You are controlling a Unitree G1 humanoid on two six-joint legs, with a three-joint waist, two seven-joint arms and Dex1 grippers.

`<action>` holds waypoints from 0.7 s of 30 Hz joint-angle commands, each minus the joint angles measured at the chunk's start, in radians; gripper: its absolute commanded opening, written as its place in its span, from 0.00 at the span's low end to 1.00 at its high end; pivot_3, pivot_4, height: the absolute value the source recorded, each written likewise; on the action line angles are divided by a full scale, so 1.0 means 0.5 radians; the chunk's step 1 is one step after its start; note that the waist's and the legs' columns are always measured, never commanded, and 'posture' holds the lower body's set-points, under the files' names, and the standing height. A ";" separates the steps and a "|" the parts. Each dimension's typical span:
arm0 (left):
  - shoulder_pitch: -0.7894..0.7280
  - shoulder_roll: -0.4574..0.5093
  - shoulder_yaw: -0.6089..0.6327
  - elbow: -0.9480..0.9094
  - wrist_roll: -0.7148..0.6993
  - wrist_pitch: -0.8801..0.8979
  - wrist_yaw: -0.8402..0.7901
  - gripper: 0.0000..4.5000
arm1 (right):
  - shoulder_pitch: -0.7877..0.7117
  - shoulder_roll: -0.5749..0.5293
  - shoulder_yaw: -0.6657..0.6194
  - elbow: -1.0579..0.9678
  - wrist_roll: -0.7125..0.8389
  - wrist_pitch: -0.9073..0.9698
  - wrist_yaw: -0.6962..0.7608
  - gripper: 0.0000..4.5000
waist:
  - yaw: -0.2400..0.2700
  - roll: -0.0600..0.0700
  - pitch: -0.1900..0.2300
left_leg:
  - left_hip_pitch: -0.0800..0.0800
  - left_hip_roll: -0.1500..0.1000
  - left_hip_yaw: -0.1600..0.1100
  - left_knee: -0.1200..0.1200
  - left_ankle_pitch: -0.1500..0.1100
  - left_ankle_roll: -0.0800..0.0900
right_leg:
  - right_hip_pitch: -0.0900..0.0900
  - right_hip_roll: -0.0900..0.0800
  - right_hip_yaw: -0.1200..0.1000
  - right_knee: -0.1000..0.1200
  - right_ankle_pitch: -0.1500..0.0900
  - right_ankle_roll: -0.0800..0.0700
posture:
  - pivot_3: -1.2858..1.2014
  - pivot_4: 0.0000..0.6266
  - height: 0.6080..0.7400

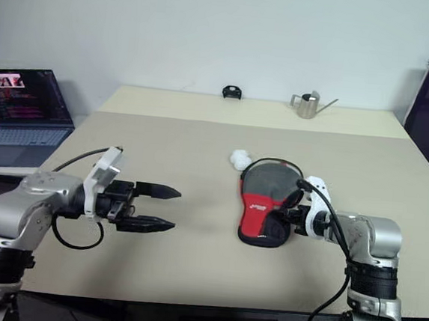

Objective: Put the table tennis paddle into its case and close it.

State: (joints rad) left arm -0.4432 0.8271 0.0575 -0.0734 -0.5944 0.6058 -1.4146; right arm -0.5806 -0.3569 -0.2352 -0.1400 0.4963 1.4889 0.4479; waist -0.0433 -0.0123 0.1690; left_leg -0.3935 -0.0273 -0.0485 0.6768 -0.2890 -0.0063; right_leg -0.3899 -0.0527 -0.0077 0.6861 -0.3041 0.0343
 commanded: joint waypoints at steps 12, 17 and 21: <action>-0.026 0.088 -0.137 -0.150 -0.022 -0.029 -0.154 1.00 | 0.459 0.076 -0.199 -0.665 0.443 0.251 -0.211 0.00 | 0.023 0.000 0.000 | -0.002 0.000 -0.003 -0.002 0.000 0.001 | 0.001 0.000 -0.003 -0.006 0.000 0.000 | 0.52 0.24 1.00; -0.033 0.084 -0.151 -0.179 -0.045 0.001 -0.153 1.00 | 0.612 0.010 -0.254 -0.746 0.674 0.251 -0.332 0.00 | 0.024 0.000 0.000 | -0.002 0.000 -0.003 -0.002 0.000 0.001 | 0.001 0.000 -0.003 -0.008 0.000 0.000 | 0.52 0.24 1.00; -0.047 0.081 -0.166 -0.175 -0.046 0.008 -0.148 1.00 | 0.739 -0.073 -0.295 -0.800 0.895 0.251 -0.437 0.00 | 0.025 0.000 0.000 | -0.002 0.000 -0.004 -0.002 0.000 0.001 | 0.002 0.000 -0.004 -0.008 0.000 0.000 | 0.52 0.24 1.00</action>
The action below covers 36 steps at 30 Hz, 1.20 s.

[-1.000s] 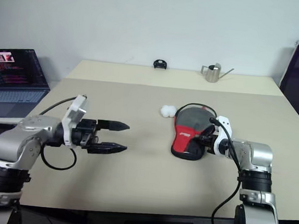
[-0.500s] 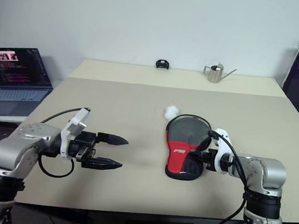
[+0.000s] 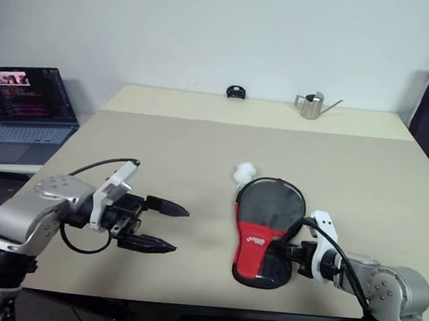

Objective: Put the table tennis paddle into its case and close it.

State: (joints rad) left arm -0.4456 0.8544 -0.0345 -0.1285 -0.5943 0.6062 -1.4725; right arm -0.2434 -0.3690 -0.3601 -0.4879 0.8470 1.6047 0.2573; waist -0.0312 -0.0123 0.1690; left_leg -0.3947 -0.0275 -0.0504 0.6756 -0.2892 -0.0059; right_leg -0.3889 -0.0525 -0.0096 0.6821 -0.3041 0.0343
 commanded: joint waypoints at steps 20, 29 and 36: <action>-0.052 -0.001 -0.004 -0.083 -0.049 0.029 -0.012 1.00 | 0.228 -0.140 -0.109 -0.090 0.646 0.019 -0.597 0.06 | 0.001 0.000 0.000 | 0.000 0.000 0.000 0.000 0.000 0.000 | 0.001 0.001 0.000 0.000 0.000 0.000 | 0.52 0.24 1.00; -0.032 -0.012 0.004 -0.088 -0.046 0.024 0.003 1.00 | 0.430 -0.260 -0.339 -0.194 0.777 -0.010 -0.575 0.69 | 0.017 -0.002 -0.001 | 0.001 -0.001 -0.001 0.002 -0.001 0.001 | 0.005 0.000 -0.001 -0.002 0.000 0.001 | 0.52 0.24 1.00; -0.054 -0.054 -0.016 -0.054 -0.028 0.007 0.014 1.00 | 0.337 -0.408 -0.366 -0.204 0.894 -0.254 -0.500 0.83 | 0.010 -0.002 -0.001 | 0.003 -0.001 0.000 0.002 -0.001 0.001 | 0.007 0.000 -0.001 -0.002 0.000 0.001 | 0.52 0.24 1.00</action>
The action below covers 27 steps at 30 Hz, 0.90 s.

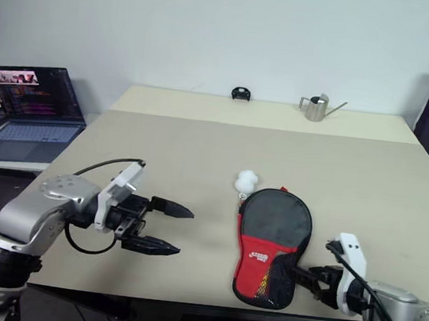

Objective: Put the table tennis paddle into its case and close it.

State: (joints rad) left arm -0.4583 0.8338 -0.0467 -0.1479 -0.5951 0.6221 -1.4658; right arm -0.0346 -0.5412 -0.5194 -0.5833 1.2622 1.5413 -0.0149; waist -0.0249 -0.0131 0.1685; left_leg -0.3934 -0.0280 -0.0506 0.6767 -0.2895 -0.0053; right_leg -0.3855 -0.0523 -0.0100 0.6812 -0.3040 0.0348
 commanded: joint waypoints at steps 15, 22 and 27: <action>-0.002 -0.182 0.109 0.099 0.056 -0.068 0.414 1.00 | -0.449 -0.343 0.710 -0.078 -0.574 -0.932 0.726 0.99 | -0.008 0.000 0.000 | 0.000 0.001 -0.001 0.000 0.000 0.000 | -0.001 0.001 0.000 0.000 0.000 0.000 | 0.52 0.24 1.00; -0.075 -0.325 0.131 0.218 0.265 -0.227 0.820 1.00 | -0.608 -0.254 1.138 0.177 -1.037 -1.270 0.928 0.99 | -0.005 0.000 0.000 | -0.001 0.001 -0.001 0.001 0.000 0.000 | -0.003 0.000 -0.001 0.000 0.000 0.000 | 0.52 0.24 1.00; -0.181 -0.402 0.106 0.325 0.408 -0.314 1.012 1.00 | -0.735 -0.093 1.317 0.512 -1.331 -1.482 0.994 0.99 | -0.005 0.000 0.000 | -0.001 0.000 -0.001 0.002 0.000 0.000 | -0.004 0.000 -0.001 0.001 0.000 0.000 | 0.52 0.24 1.00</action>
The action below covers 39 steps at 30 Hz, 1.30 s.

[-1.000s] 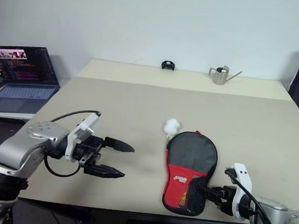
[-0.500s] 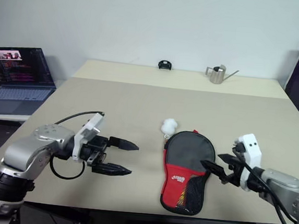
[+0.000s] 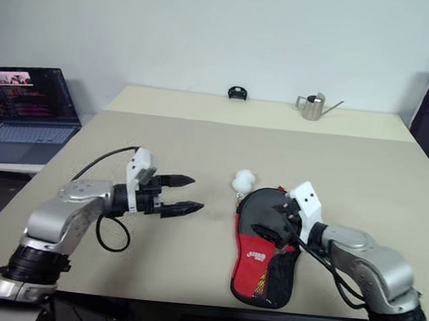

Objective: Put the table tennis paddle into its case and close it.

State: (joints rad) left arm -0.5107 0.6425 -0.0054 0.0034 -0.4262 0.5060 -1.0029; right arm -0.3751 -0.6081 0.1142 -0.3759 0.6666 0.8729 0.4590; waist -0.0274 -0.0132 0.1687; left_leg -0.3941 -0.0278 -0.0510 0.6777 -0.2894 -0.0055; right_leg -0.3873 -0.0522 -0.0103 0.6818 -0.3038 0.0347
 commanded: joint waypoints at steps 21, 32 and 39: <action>-1.154 -0.679 -0.192 1.825 0.606 -0.643 0.423 1.00 | 0.123 0.322 0.150 0.438 -0.681 -0.501 0.130 0.99 | -0.009 -0.003 -0.002 | -0.001 -0.003 0.001 0.003 0.003 -0.005 | -0.002 0.000 -0.001 0.002 0.001 0.001 | 0.52 0.24 1.00; -1.422 -0.926 -0.151 2.514 0.769 -0.866 0.415 1.00 | 0.138 0.457 0.135 0.404 -0.746 -0.473 0.088 0.99 | -0.007 -0.004 -0.002 | -0.002 -0.005 0.000 0.003 0.003 -0.006 | -0.002 0.000 -0.002 0.002 0.001 0.001 | 0.52 0.24 1.00; -1.400 -1.014 -0.110 2.626 0.834 -0.831 0.540 1.00 | 0.171 0.513 0.114 0.366 -0.757 -0.464 0.039 0.99 | -0.007 -0.004 -0.003 | -0.002 -0.005 0.000 0.003 0.003 -0.005 | -0.003 0.000 -0.001 0.004 0.001 0.001 | 0.52 0.24 1.00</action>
State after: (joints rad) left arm -1.1882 0.1456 -0.0750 1.3118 -0.0187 0.0978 -0.7533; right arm -0.3045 -0.3607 0.1770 -0.1814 0.2899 0.6253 0.4828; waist -0.0310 -0.0152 0.1674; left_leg -0.3951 -0.0305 -0.0510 0.6793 -0.2878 -0.0083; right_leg -0.3887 -0.0524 -0.0110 0.6837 -0.3036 0.0353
